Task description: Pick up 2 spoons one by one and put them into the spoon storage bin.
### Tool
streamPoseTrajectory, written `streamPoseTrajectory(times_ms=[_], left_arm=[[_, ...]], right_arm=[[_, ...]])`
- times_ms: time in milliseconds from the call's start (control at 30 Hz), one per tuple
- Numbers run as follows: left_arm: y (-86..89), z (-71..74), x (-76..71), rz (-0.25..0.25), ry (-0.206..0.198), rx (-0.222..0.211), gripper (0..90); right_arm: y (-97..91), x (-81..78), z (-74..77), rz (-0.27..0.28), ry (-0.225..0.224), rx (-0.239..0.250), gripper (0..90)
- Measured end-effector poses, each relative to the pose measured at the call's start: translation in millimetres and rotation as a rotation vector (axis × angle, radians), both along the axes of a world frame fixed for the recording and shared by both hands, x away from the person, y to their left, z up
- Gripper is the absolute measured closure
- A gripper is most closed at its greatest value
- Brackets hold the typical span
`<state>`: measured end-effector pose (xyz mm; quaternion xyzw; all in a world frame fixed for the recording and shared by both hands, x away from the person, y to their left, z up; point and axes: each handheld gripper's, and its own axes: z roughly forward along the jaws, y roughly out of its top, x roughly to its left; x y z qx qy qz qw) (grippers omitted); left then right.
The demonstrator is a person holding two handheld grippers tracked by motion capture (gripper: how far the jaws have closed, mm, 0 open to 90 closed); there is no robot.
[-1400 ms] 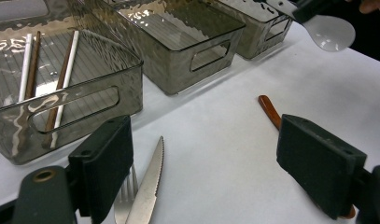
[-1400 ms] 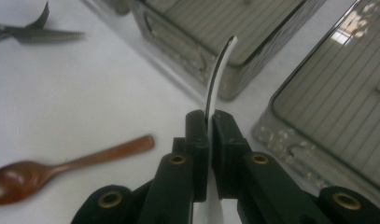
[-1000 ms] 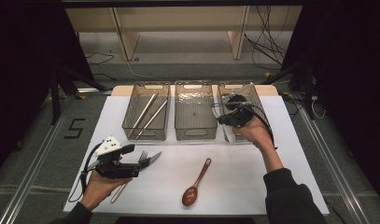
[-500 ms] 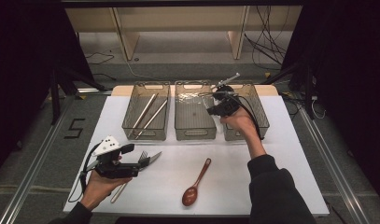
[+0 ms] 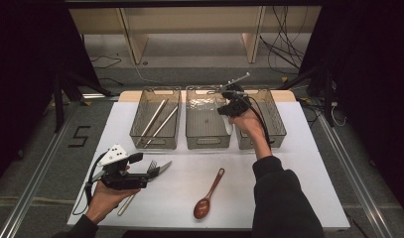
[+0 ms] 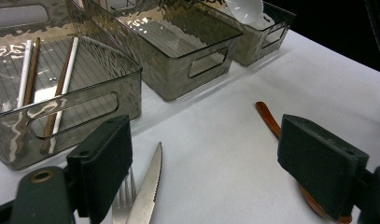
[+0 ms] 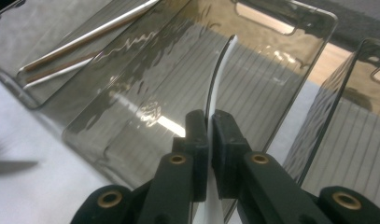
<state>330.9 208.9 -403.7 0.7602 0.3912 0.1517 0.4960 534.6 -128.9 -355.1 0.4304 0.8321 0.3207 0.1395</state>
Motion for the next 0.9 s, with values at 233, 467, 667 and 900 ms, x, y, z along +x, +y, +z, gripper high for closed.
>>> streamPoseTrajectory(times_ms=[233, 467, 667, 900], left_arm=[[-1.1, -0.8, 0.1, -0.003, 0.003, 0.004, 17.3], [-1.3, -0.5, 0.0, -0.007, 0.009, -0.008, 17.3], [-0.4, -0.4, 0.6, -0.010, 0.017, -0.020, 17.3], [-0.9, -0.1, 0.1, -0.014, 0.017, -0.025, 17.3]], right_arm=[[4.7, 7.3, -3.4, -0.015, -0.005, 0.002, 86.2], [12.6, 12.7, -10.7, -0.028, 0.005, -0.011, 86.2], [14.7, 15.8, -15.0, -0.042, 0.010, -0.009, 86.0], [16.9, 15.2, -16.4, -0.043, 0.009, 0.001, 79.9]])
